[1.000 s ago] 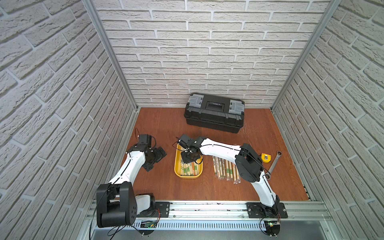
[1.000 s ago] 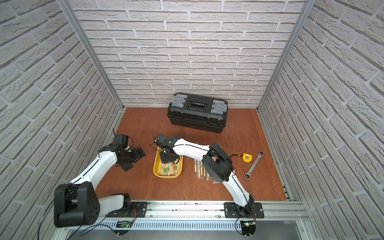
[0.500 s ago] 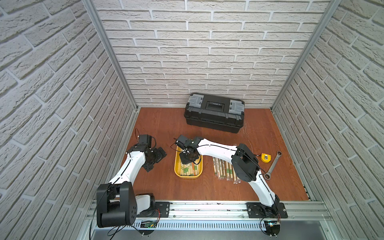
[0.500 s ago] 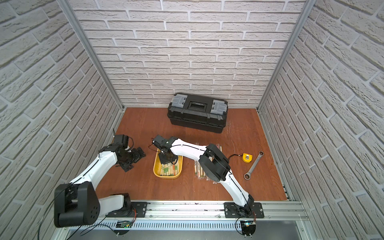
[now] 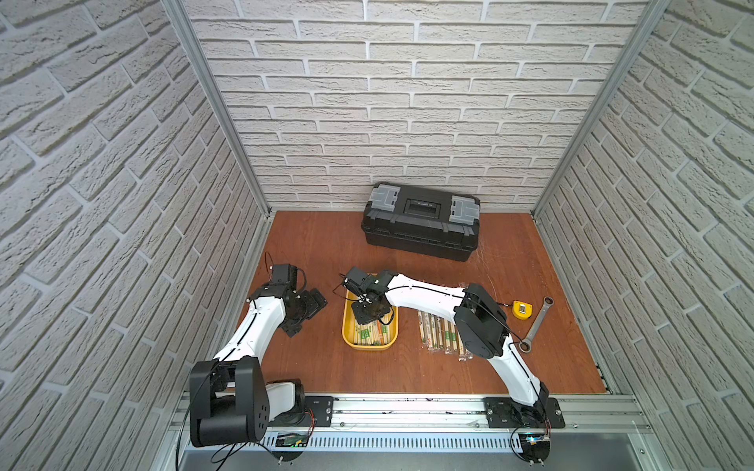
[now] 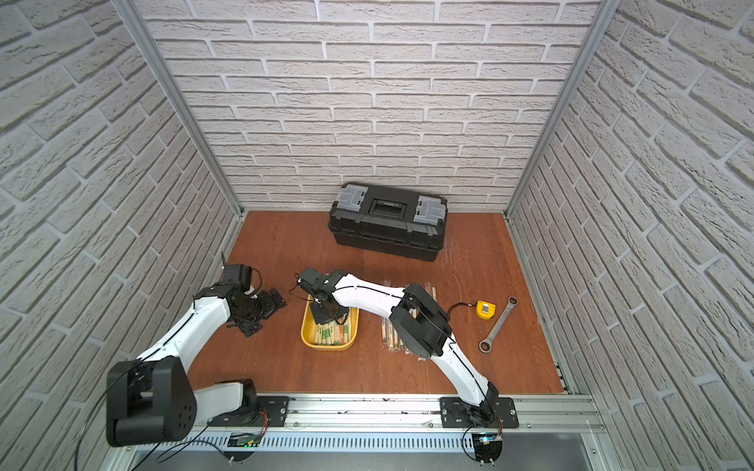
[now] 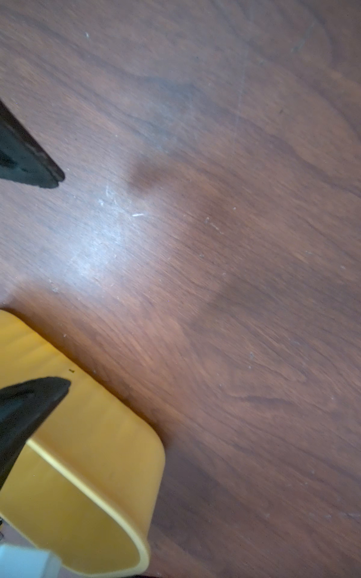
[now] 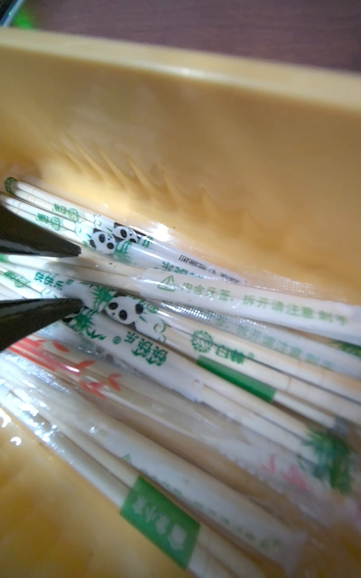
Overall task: Take the paired disposable chopsticks out of the storage box
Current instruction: Pick up the paired disposable chopsticks from the storage box.
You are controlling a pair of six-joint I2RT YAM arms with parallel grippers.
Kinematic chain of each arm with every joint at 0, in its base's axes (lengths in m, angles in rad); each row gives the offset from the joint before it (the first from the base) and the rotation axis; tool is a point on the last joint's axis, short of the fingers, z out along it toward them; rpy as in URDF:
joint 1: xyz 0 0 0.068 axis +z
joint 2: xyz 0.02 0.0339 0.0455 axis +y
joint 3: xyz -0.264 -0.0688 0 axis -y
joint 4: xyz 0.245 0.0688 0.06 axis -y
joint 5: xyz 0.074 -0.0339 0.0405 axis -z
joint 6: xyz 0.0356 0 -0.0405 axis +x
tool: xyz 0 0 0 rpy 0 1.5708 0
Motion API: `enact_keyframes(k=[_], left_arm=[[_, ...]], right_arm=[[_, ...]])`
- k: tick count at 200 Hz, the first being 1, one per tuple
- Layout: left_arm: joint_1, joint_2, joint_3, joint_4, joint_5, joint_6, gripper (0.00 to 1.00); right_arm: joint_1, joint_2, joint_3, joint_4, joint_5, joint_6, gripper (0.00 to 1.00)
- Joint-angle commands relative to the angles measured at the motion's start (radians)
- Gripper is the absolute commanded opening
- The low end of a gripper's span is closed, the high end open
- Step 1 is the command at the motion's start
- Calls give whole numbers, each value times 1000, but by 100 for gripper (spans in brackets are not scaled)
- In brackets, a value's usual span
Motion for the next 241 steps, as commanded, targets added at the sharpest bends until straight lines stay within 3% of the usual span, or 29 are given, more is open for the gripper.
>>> enact_keyframes(k=[1,192,241], left_arm=[[7,-3,-11,9,3,11,98],[7,-6,-16,6,5,5,98],[7,-12,-16,3,5,4,98]], right_arm=[[14,-47,26,-20,13,-4,26],[18,72,75,-67,39,-39,23],[18,49,76,-77,48,-41,15]])
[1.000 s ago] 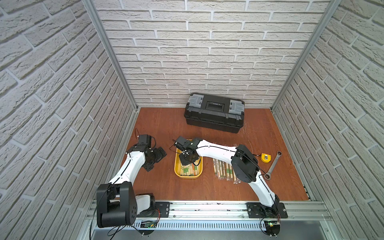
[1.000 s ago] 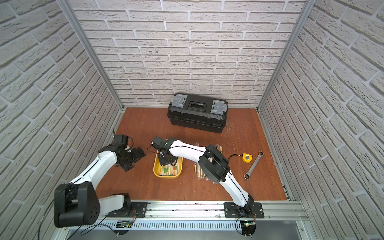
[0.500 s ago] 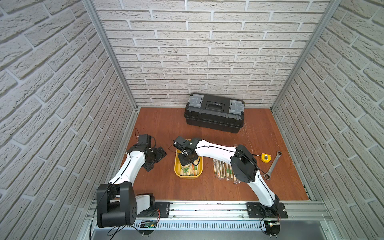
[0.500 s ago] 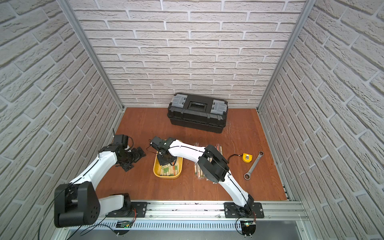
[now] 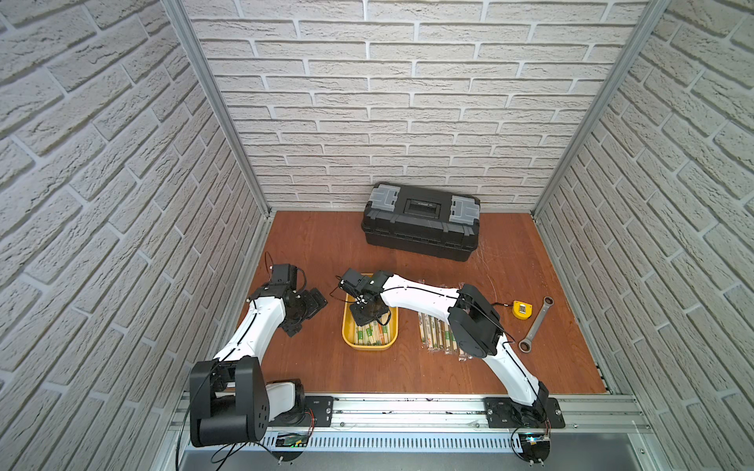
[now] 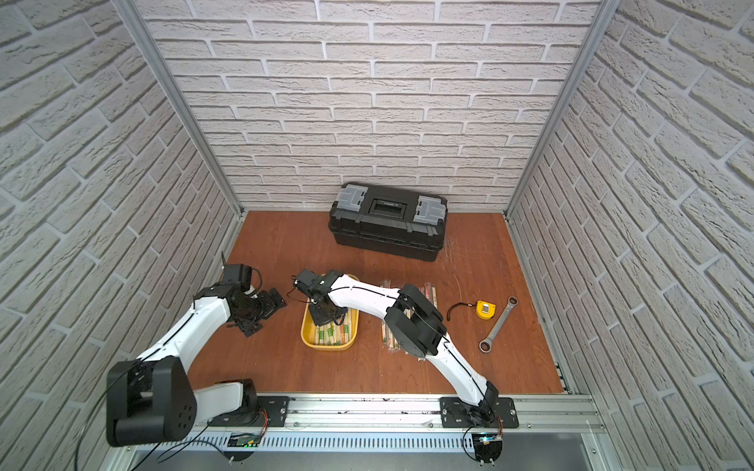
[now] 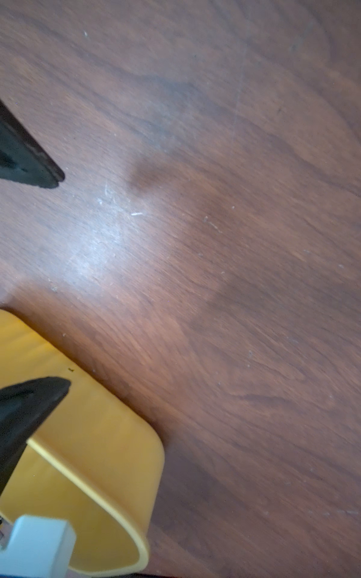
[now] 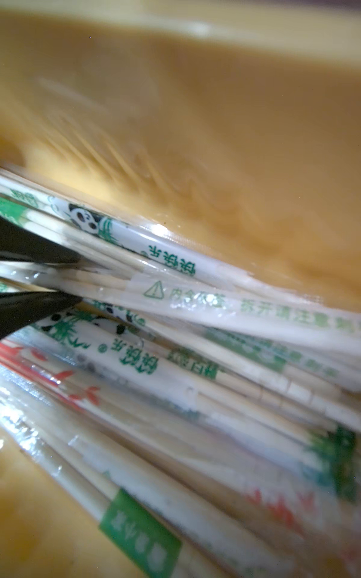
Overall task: Take the paired disposable chopsticks out of the storage box
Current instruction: Pick up the paired disposable chopsticks from the storage box, then place the paired disposable chopsticks at the center of the board.
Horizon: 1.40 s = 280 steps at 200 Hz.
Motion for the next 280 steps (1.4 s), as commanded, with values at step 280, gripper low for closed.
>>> enact_keyframes(k=[280], left_arm=[[-27,0,43,-8,27,9,98]], right_arm=[[-240,-539,-614,534,-354,207,4]])
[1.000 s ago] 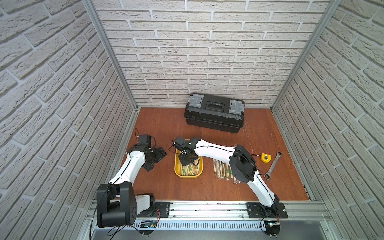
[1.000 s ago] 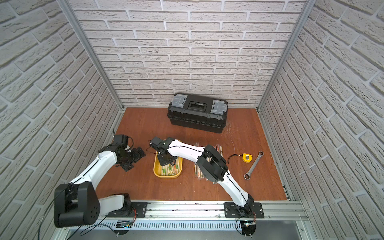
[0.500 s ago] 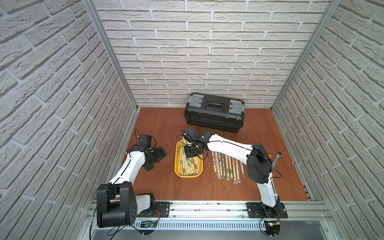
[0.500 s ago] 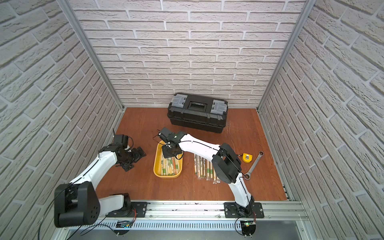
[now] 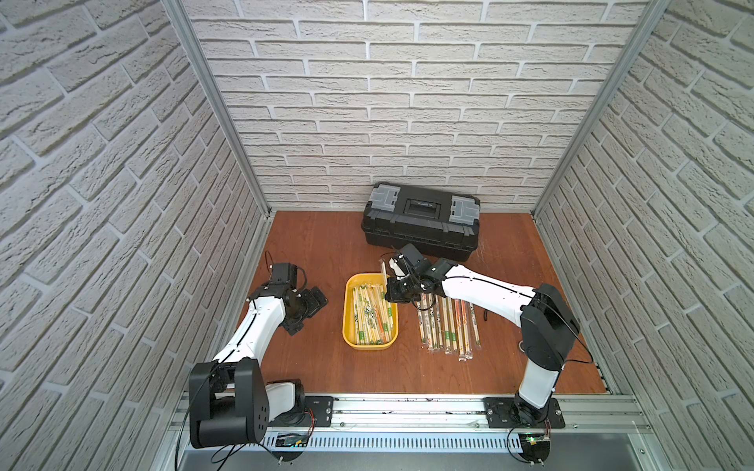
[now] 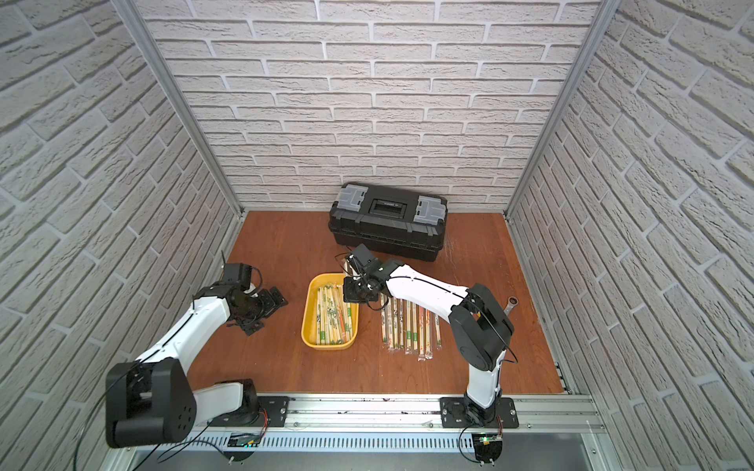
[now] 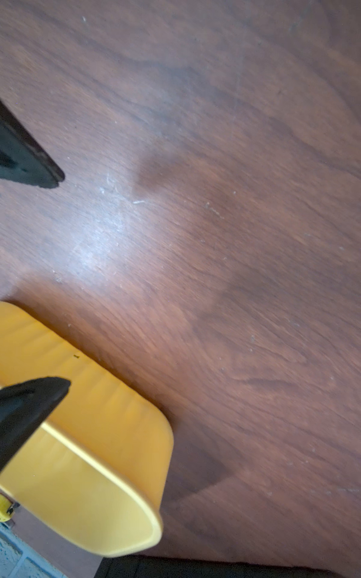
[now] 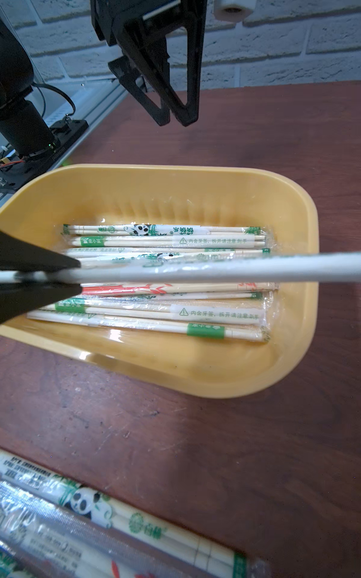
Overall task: Take the paired disposable chopsticks out of the storage box
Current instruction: Place the paired disposable chopsticks at the center of the board.
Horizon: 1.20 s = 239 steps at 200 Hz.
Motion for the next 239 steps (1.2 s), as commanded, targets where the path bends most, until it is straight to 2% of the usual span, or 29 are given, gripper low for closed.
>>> enact_keyframes(k=[1,84,177,239], left_arm=[[-13,5,30,-7,5,9,98],[-42,11,45,-9,-1,0,98],[-76,7,53,-13,-18,-18,98],[-92,6,57,-12,-27,-30,98]], right_arm=[[-10,-32,-42,134,-90,16,4],[-35,-69,-142,258,-165,32,3],[-100,-226,-287,196,-55,18,3],[-104,-196,-307,113,23,-2,4]])
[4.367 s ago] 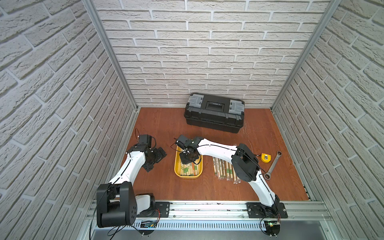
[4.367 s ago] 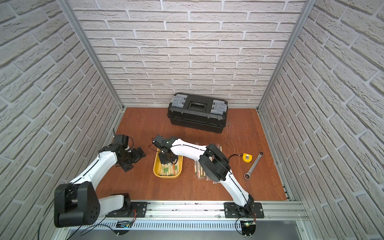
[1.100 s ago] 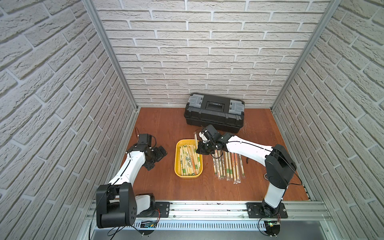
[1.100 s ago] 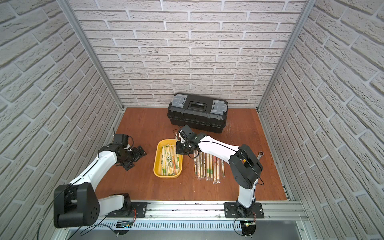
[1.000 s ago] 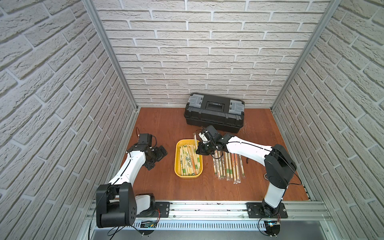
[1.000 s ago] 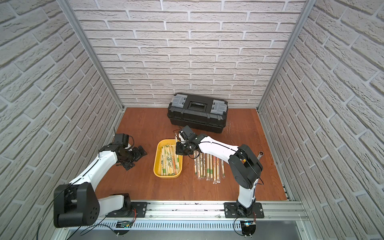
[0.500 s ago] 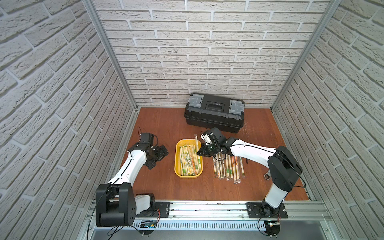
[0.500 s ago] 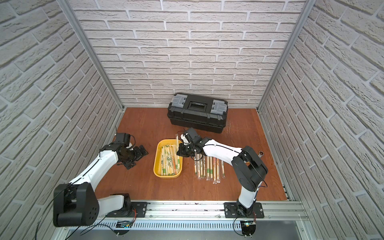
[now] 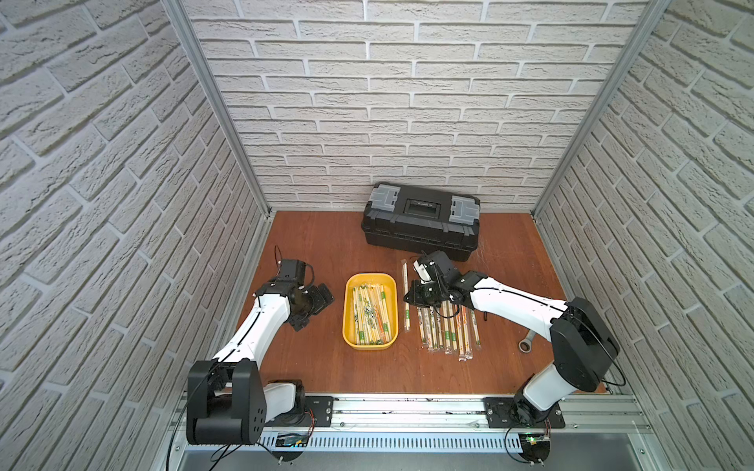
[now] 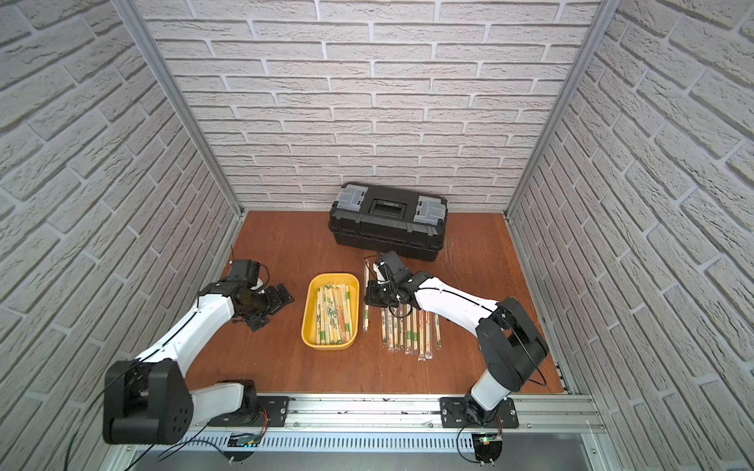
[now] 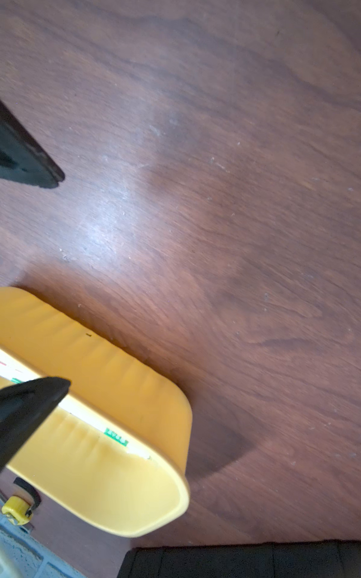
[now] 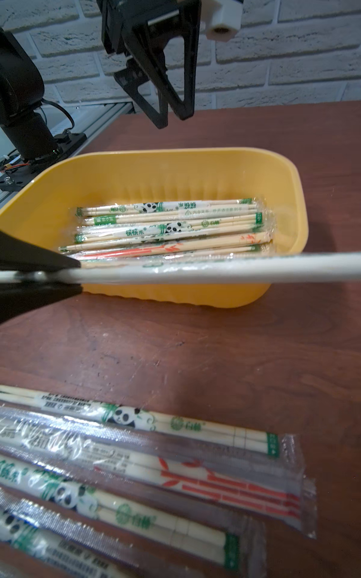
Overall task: Take the paired disposable chopsticks out of the storage box
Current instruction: Place the paired disposable chopsticks at the center of the board.
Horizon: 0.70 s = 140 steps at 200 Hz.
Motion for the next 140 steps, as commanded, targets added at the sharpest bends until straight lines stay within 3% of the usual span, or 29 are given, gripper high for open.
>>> enact_keyframes(k=[1,140], left_arm=[[-9,1,24,-9,-18,-9,98],[-21,5,24,-13,-28,-17,98]], right_arm=[[-4,10,-13,-28,45,-19,4],[22,155,-1,-86,135,-28,9]])
